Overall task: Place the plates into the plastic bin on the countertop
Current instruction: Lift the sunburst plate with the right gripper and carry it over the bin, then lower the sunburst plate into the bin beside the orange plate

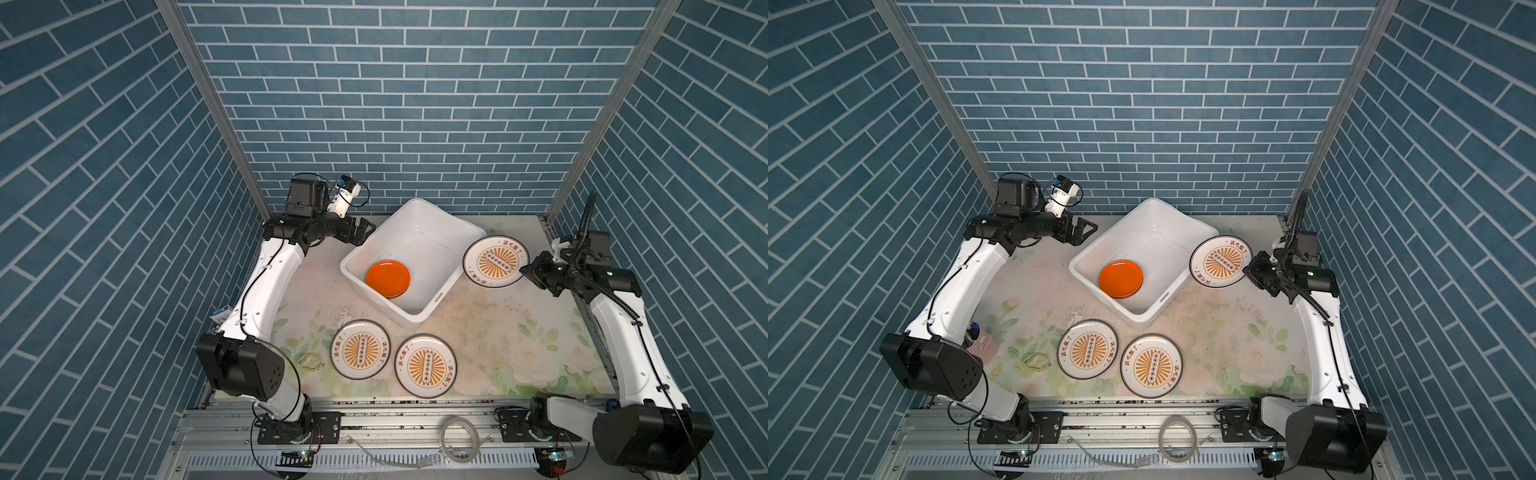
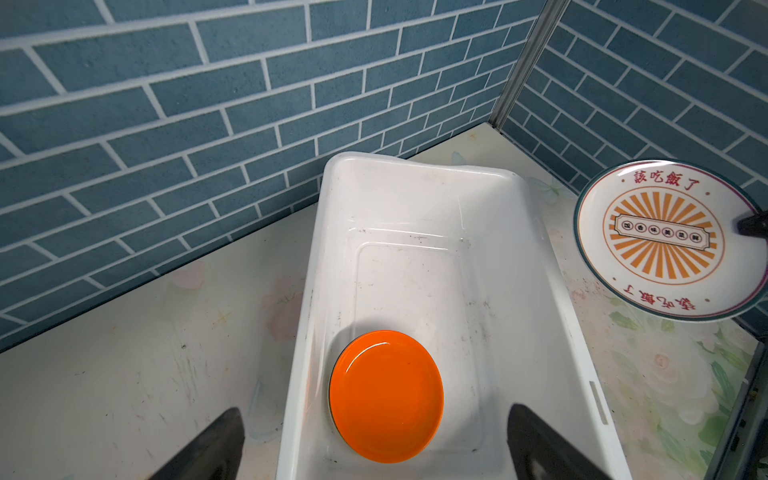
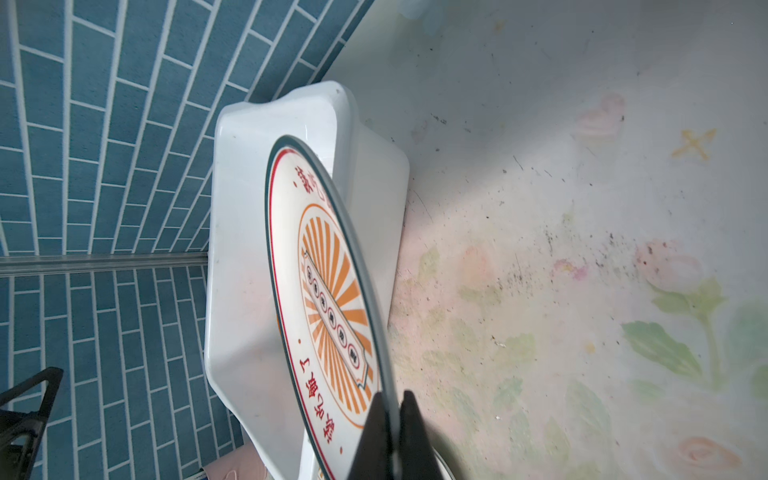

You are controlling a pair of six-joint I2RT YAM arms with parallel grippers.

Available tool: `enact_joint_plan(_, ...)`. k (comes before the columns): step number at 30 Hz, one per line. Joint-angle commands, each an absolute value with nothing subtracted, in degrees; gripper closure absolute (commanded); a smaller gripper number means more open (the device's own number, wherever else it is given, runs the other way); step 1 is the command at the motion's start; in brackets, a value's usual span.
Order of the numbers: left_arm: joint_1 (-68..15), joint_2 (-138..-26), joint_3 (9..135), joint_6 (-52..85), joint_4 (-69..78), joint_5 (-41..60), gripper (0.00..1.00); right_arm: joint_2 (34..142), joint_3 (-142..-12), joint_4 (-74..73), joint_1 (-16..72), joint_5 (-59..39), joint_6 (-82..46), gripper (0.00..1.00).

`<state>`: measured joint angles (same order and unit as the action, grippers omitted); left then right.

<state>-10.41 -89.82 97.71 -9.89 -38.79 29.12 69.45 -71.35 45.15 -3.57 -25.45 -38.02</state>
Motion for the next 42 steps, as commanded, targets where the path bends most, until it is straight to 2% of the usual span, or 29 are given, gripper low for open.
enact_joint_plan(1,-10.2,-88.1,97.9,-10.7,-38.9,28.2,0.00,72.0,-75.8,40.3,-2.9,-28.1,-36.0,1.00)
enact_joint_plan(22,-10.2,-86.6,97.4,-8.3,-37.2,29.8,0.01,101.3,-94.1,24.4,11.8,-28.5,-41.3,1.00)
enact_joint_plan(42,-10.3,-86.8,97.6,-6.7,-36.3,31.5,0.00,114.4,-99.0,18.9,17.5,-21.8,-45.5,1.00)
